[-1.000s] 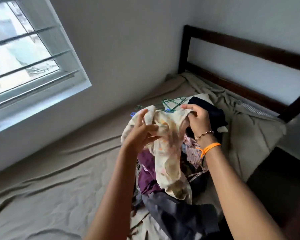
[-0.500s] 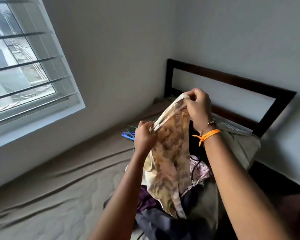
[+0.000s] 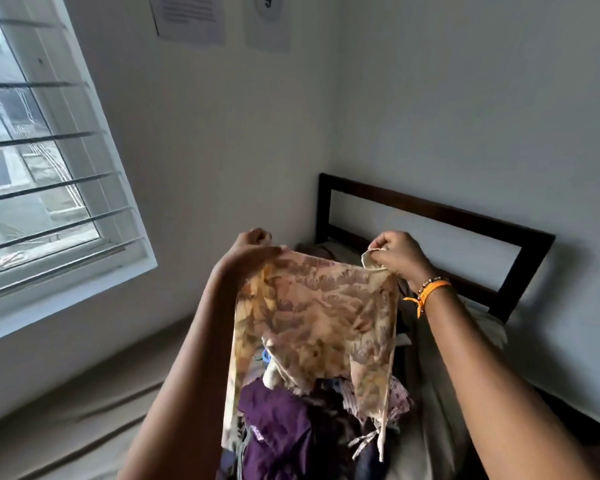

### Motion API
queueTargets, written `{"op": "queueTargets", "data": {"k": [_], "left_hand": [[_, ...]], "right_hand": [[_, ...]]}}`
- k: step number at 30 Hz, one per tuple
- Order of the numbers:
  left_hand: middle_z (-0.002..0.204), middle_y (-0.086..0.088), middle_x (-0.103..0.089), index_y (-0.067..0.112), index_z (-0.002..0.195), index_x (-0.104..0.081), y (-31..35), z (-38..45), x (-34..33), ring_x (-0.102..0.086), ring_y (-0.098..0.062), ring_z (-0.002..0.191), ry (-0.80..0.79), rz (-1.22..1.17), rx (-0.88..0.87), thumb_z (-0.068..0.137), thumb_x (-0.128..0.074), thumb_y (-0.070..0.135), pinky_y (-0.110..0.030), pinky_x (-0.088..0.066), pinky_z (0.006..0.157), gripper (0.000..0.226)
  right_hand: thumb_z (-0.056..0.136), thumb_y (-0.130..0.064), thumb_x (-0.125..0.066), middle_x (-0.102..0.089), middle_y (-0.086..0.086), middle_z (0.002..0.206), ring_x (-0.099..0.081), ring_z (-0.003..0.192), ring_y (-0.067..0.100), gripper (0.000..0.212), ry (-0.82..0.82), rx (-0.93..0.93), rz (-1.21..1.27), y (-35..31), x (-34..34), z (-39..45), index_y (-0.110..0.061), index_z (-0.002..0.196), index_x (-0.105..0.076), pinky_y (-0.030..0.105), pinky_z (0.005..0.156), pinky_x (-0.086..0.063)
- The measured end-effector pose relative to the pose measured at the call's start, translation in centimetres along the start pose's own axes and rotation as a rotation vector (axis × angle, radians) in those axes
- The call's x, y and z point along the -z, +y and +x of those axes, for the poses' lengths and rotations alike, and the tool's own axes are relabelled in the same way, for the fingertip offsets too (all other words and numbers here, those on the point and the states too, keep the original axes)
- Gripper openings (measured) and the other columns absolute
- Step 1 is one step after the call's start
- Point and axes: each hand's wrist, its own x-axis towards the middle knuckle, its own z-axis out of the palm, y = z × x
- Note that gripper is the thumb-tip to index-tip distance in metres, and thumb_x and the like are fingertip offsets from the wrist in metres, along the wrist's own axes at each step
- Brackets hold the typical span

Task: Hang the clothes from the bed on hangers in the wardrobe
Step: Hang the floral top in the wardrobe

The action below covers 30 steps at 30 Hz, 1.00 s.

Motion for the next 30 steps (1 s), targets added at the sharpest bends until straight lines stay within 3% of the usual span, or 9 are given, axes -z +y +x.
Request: {"op": "queueTargets", "data": {"k": [5,6,8,10,14,18,21,25,30], "left_hand": [[0.056,-0.001,-0.036,0.018,0.067,-0.046,-1.3,0.7,-1.1,-0.033,-0.020,0.049,0.235,-0.071,0.033,0.077,-0.035,-0.012,-0.021,-0.026,0.047,0.033],[0.056,-0.002,-0.037,0.018,0.067,-0.046,-3.0,0.6,-1.7,-0.036,-0.021,0.053,0.209,-0.017,0.067,0.078,-0.035,-0.011,-0.024,-0.028,0.050,0.033],[0.058,-0.007,-0.046,0.017,0.065,-0.049,-7.3,0.1,-3.2,-0.049,-0.025,0.063,0.135,0.109,0.170,0.080,-0.040,-0.006,-0.028,-0.036,0.057,0.029],[0.074,-0.017,-0.062,0.018,0.064,-0.053,-11.3,-0.3,-4.5,-0.063,-0.032,0.077,0.126,0.241,0.267,0.078,-0.046,-0.002,-0.027,-0.040,0.063,0.025],[0.102,-0.013,-0.067,0.013,0.091,-0.066,-15.9,-1.8,-5.0,-0.061,-0.032,0.099,0.222,0.347,0.428,0.082,-0.060,0.015,-0.028,-0.039,0.070,0.011],[0.082,-0.016,-0.066,0.007,0.079,-0.066,-19.8,-1.5,-5.9,-0.066,-0.028,0.079,0.343,0.111,0.610,0.082,-0.070,0.021,-0.025,-0.043,0.060,0.015],[0.052,-0.004,-0.046,0.010,0.061,-0.050,-21.3,0.1,-7.7,-0.043,-0.006,0.035,0.380,-0.242,0.699,0.087,-0.066,0.012,-0.014,-0.036,0.037,0.030],[0.039,0.010,-0.040,0.014,0.059,-0.056,-22.1,3.7,-10.7,-0.032,-0.004,0.033,0.295,-0.324,0.686,0.089,-0.063,0.016,-0.012,-0.026,0.034,0.031],[0.054,0.005,-0.045,0.011,0.075,-0.067,-23.4,6.8,-13.5,-0.039,-0.007,0.046,0.161,-0.383,0.652,0.089,-0.064,0.020,-0.019,-0.039,0.045,0.017]], "right_hand": [[0.081,0.005,-0.054,-0.067,0.010,0.085,-0.057,0.076,0.015,0.021,0.104,0.125,0.298,3.3,-1.5,-1.0,-0.011,0.083,-0.068,0.025,0.066,-0.043],[0.081,0.008,-0.053,-0.068,0.010,0.088,-0.058,0.074,0.009,0.024,-0.017,0.144,0.232,4.4,-2.2,-1.2,-0.009,0.084,-0.069,0.022,0.067,-0.043],[0.082,0.008,-0.054,-0.071,0.008,0.090,-0.055,0.064,-0.010,0.022,-0.572,0.114,-0.100,6.8,-3.7,-2.0,-0.002,0.090,-0.071,0.011,0.062,-0.040],[0.085,-0.004,-0.057,-0.068,-0.009,0.072,-0.048,0.049,-0.011,0.018,-1.076,0.014,-0.512,9.5,-5.5,-2.2,-0.009,0.091,-0.073,0.009,0.052,-0.037],[0.084,-0.015,-0.051,-0.047,-0.003,0.062,-0.037,0.051,0.008,0.029,-1.289,-0.065,-0.758,12.9,-9.0,-2.2,-0.022,0.056,-0.052,0.019,0.046,-0.030],[0.082,-0.009,-0.052,-0.037,-0.003,0.057,-0.036,0.057,0.014,0.033,-1.194,0.007,-0.657,16.6,-14.4,-1.0,-0.019,0.051,-0.044,0.026,0.050,-0.029],[0.083,-0.008,-0.062,-0.047,-0.004,0.080,-0.045,0.079,0.012,0.014,-1.008,-0.103,-0.297,18.9,-18.5,0.9,-0.019,0.092,-0.063,0.018,0.060,-0.037],[0.086,0.001,-0.057,-0.046,0.001,0.093,-0.052,0.099,0.024,0.024,-0.752,-0.062,-0.144,20.9,-25.0,6.0,-0.001,0.109,-0.063,0.018,0.082,-0.035],[0.089,-0.006,-0.052,-0.039,0.017,0.138,-0.036,0.130,0.032,0.035,-0.765,0.034,-0.332,23.6,-34.0,12.2,-0.005,0.123,-0.059,0.025,0.106,-0.025]]}}
